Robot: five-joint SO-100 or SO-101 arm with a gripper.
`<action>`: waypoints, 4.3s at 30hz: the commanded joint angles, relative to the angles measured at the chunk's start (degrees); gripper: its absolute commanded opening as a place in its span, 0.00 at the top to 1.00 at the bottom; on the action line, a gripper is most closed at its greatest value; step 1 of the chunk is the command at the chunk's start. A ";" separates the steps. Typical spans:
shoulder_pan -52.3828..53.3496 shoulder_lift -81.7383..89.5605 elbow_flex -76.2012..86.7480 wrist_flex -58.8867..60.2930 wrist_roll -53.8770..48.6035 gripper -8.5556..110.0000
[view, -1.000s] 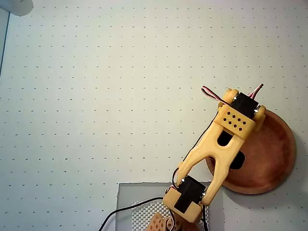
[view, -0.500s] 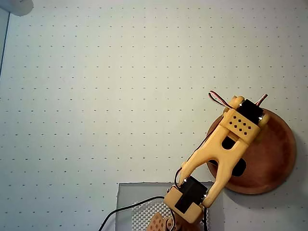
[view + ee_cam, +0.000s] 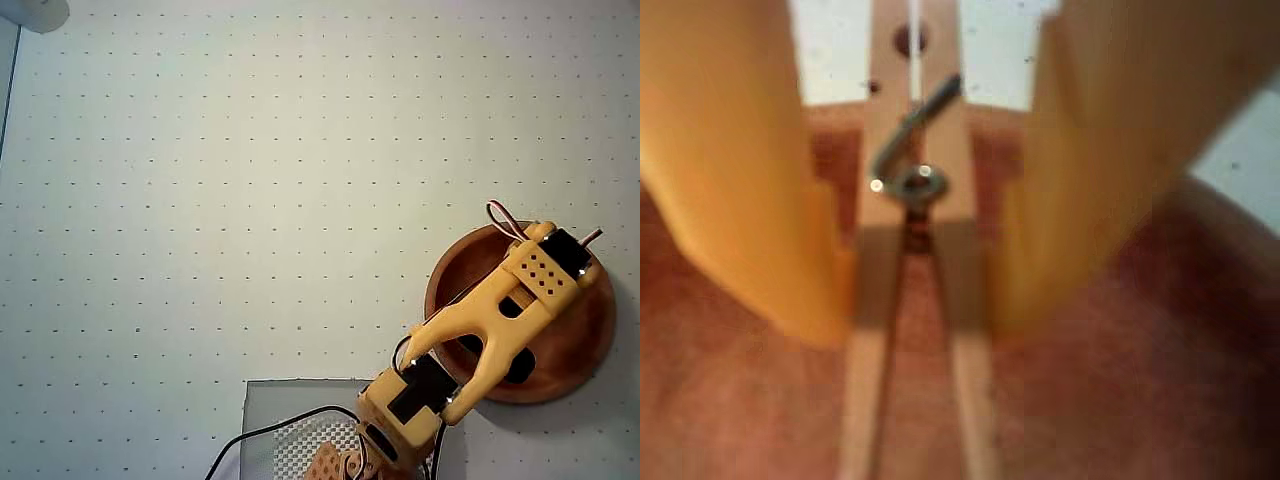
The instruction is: Grasp a clothespin and put it in the bowl.
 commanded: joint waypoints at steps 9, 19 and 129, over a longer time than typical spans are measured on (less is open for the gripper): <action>-0.53 -5.98 -0.62 -0.44 0.44 0.95; -0.62 -10.20 -0.62 -0.44 0.53 0.95; -47.02 106.88 82.71 -35.86 98.09 0.95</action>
